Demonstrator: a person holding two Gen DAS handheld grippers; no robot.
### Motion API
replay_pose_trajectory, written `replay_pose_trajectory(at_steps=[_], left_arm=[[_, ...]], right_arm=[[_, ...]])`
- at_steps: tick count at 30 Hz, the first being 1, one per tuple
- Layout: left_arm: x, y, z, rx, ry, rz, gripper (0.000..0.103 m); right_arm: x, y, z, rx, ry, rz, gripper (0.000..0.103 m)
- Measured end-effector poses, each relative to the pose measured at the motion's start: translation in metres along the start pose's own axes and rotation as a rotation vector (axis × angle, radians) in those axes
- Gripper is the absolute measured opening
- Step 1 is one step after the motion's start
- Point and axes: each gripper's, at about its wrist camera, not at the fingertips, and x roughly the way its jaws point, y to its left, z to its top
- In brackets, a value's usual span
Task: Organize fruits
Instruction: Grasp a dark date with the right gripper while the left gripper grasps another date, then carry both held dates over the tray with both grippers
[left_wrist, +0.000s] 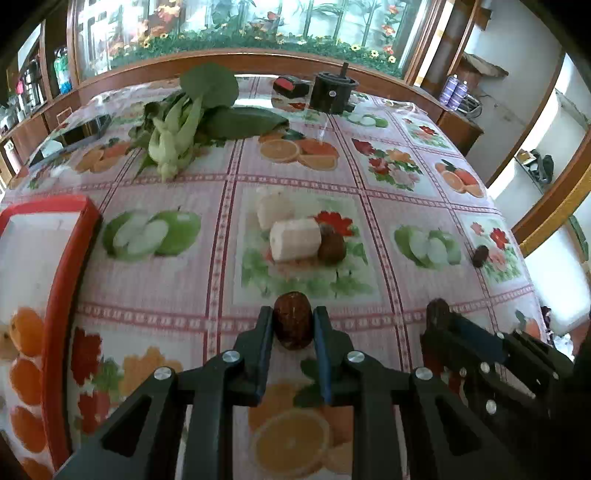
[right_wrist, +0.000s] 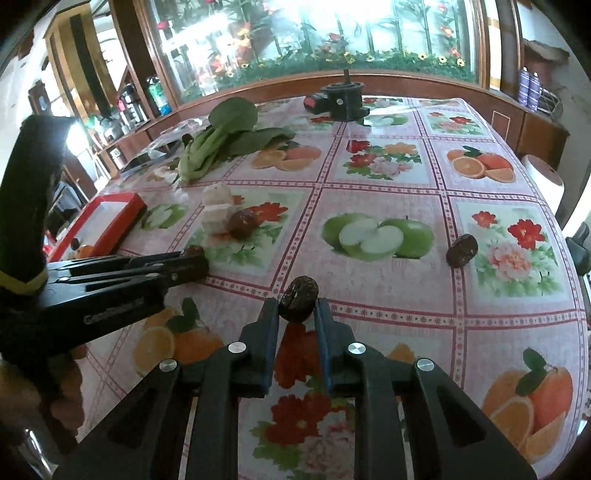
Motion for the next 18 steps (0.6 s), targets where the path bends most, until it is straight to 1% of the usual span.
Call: replay_pose_trajectory(at_steps=[4, 7, 12, 16, 18], left_arm=[[-0.009, 0.005, -0.012, -0.002, 0.01, 0.003, 0.024], [-0.017, 0.009, -0.024, -0.013, 0.017, -0.01, 0.024], [-0.033, 0.014, -0.042, 0.003, 0.008, 0.001, 0.024], [-0.047, 0.019, -0.06, 0.002, 0.016, -0.004, 0.024], [-0.053, 0.02, -0.07, 0.009, 0.019, -0.004, 0.024]], right_arm=[[-0.007, 0.001, -0.004, 0.03, -0.008, 0.002, 0.02], [-0.015, 0.006, -0.008, 0.03, -0.013, -0.006, 0.02], [-0.027, 0.013, -0.017, 0.041, -0.01, -0.008, 0.02], [-0.036, 0.02, -0.033, 0.056, -0.001, -0.004, 0.02], [-0.041, 0.027, -0.044, 0.044, 0.009, -0.012, 0.02]])
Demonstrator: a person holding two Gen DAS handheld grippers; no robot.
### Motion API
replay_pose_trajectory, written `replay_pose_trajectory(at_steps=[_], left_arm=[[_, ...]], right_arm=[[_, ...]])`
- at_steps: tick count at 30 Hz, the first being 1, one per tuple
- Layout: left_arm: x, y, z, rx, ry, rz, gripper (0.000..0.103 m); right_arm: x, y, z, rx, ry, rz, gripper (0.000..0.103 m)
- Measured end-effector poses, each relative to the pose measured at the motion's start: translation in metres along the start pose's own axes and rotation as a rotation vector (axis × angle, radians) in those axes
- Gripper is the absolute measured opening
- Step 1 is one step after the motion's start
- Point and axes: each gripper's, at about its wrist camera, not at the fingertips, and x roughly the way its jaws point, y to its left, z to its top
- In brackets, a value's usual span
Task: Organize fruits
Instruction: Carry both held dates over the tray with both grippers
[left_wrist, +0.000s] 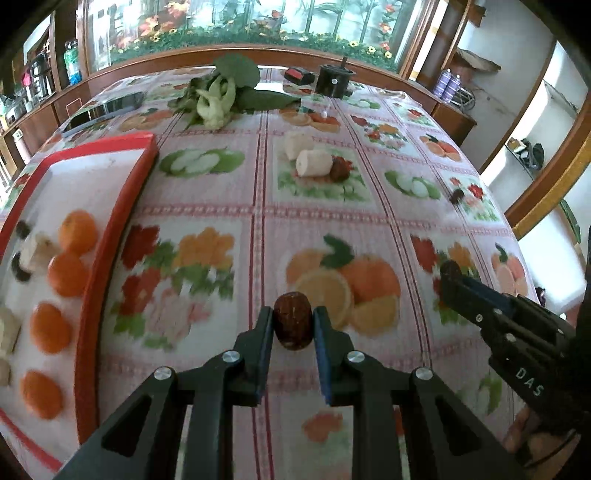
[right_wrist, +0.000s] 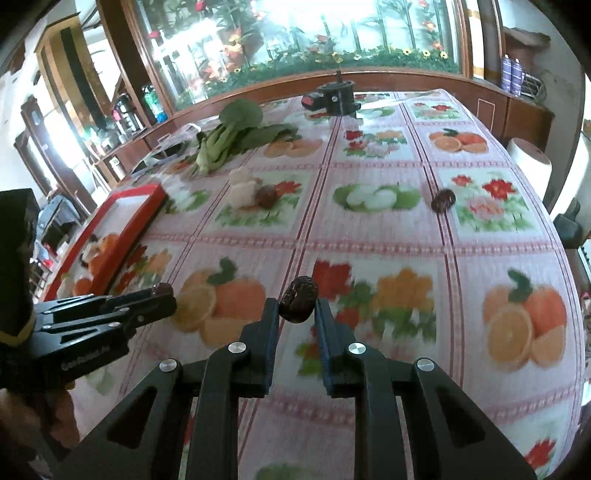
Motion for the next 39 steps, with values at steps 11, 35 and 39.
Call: replay_pose_trajectory(at_steps=[11, 35, 39], left_arm=[[-0.026, 0.004, -0.039, 0.015, 0.005, -0.047, 0.024], [-0.072, 0.06, -0.047, -0.062, -0.079, -0.043, 0.024], [-0.08, 0.078, -0.046, -0.097, -0.099, -0.03, 0.024]], right_arm=[[-0.017, 0.03, -0.039, -0.011, 0.032, -0.006, 0.02], [-0.012, 0.114, -0.02, -0.131, 0.019, 0.036, 0.02], [-0.011, 0.135, -0.012, -0.17, 0.01, 0.059, 0.02]])
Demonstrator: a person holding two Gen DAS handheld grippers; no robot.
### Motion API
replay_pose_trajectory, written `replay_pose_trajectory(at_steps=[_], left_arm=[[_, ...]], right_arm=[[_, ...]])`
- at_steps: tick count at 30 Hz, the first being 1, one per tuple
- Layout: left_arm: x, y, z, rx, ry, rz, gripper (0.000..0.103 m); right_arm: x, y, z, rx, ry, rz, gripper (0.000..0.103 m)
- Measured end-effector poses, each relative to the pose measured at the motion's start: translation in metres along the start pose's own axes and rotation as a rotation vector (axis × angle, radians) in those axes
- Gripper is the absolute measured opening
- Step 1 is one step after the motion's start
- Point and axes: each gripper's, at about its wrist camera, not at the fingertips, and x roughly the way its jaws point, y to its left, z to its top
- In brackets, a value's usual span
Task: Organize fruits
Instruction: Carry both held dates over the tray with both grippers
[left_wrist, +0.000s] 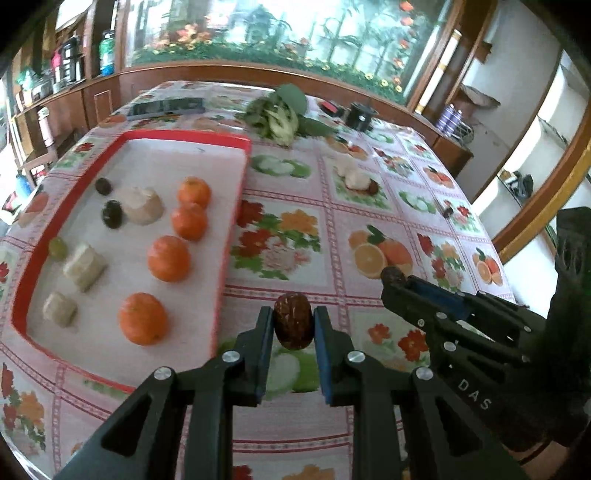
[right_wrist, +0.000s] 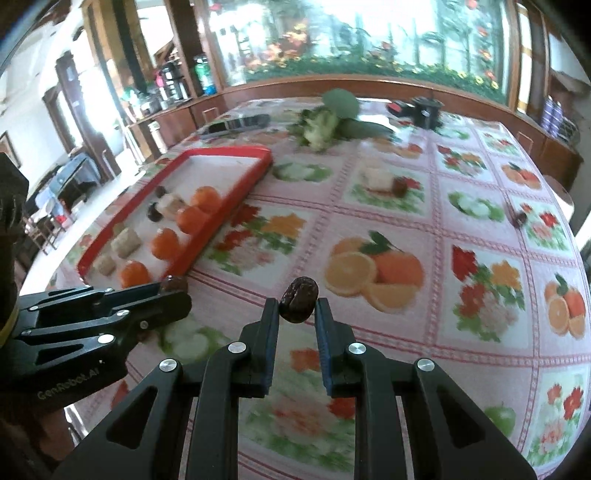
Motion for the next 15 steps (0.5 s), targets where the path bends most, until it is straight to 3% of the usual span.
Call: replay_pose_trajectory(at_steps=[15], left_arm=[[-0.02, 0.098, 0.007, -0.161, -0.041, 0.14, 0.024]], right_arm=[[0.033, 0.081, 0.049, -0.156, -0.023, 0.109, 0.019]])
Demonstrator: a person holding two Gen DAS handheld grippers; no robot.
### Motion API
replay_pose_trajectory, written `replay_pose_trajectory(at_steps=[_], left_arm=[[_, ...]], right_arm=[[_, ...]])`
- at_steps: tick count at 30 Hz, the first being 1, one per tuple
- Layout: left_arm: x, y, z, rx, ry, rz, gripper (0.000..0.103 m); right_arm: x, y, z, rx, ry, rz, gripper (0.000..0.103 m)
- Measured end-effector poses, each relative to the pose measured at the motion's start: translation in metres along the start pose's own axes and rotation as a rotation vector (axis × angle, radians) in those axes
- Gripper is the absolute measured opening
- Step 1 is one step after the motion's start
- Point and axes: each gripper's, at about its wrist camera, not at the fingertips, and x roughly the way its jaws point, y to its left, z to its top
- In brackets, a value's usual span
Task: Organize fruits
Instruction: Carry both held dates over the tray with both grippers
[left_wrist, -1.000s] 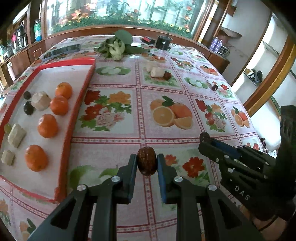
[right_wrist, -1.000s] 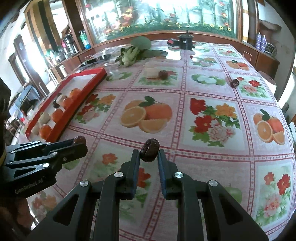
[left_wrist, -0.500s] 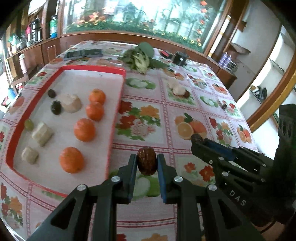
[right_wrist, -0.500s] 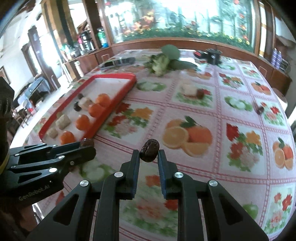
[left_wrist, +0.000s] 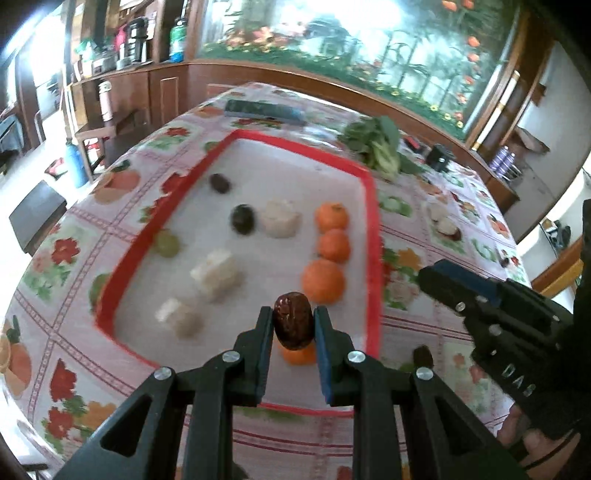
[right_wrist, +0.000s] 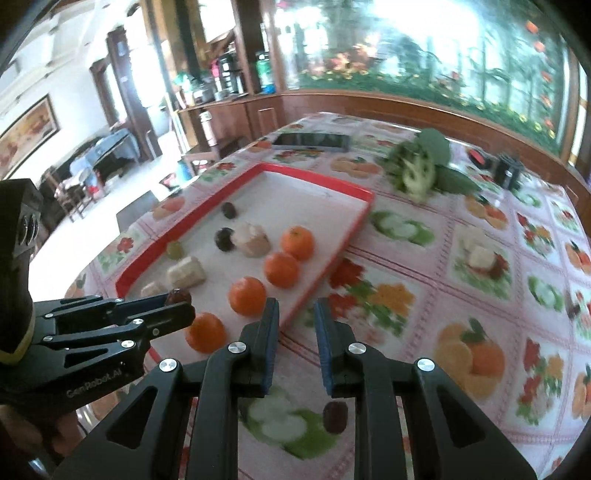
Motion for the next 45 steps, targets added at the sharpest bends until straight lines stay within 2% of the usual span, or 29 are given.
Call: replay_pose_trajectory(at_steps=[3, 7, 13, 16, 20, 23, 27, 31, 36, 39, 45], left_arm=[[-0.003, 0.008, -0.001, -0.009, 0.001, 0.002, 0.024], [-0.007, 0.003, -0.007, 0.005, -0.001, -0.023, 0.024], [-0.012, -0.005, -0.015, 0.016, 0.017, -0.06, 0.024], [-0.016, -0.008, -0.019, 0.026, 0.01, -0.054, 0.024], [-0.019, -0.008, -0.023, 0.02, 0.008, -0.045, 0.024], [-0.021, -0.007, -0.026, 0.013, 0.008, -0.04, 0.024], [-0.02, -0.003, -0.028, -0.003, 0.011, -0.034, 0.025], [-0.019, 0.003, -0.026, -0.024, 0.011, -0.029, 0.024], [-0.014, 0.015, -0.019, -0.054, 0.01, -0.012, 0.025], [-0.008, 0.023, -0.013, -0.07, 0.014, 0.009, 0.025], [0.006, 0.034, -0.006, -0.078, 0.037, 0.038, 0.025]], right_arm=[[0.004, -0.013, -0.003, 0.031, 0.023, -0.021, 0.02], [0.008, -0.033, -0.026, 0.079, 0.128, 0.025, 0.028], [0.01, -0.019, -0.056, 0.037, 0.197, 0.132, 0.032], [0.017, -0.011, -0.062, 0.01, 0.211, 0.143, 0.032], [0.022, 0.0, -0.065, -0.066, 0.196, 0.121, 0.032], [0.024, 0.007, -0.066, -0.142, 0.189, 0.06, 0.02], [0.019, 0.004, -0.065, -0.148, 0.184, 0.034, 0.018], [0.008, -0.004, -0.052, -0.127, 0.144, 0.032, 0.018], [0.008, 0.001, -0.016, -0.12, 0.078, 0.06, 0.018], [0.021, 0.014, 0.006, -0.127, 0.052, 0.089, 0.018], [0.059, 0.048, 0.026, -0.182, 0.074, 0.142, 0.018]])
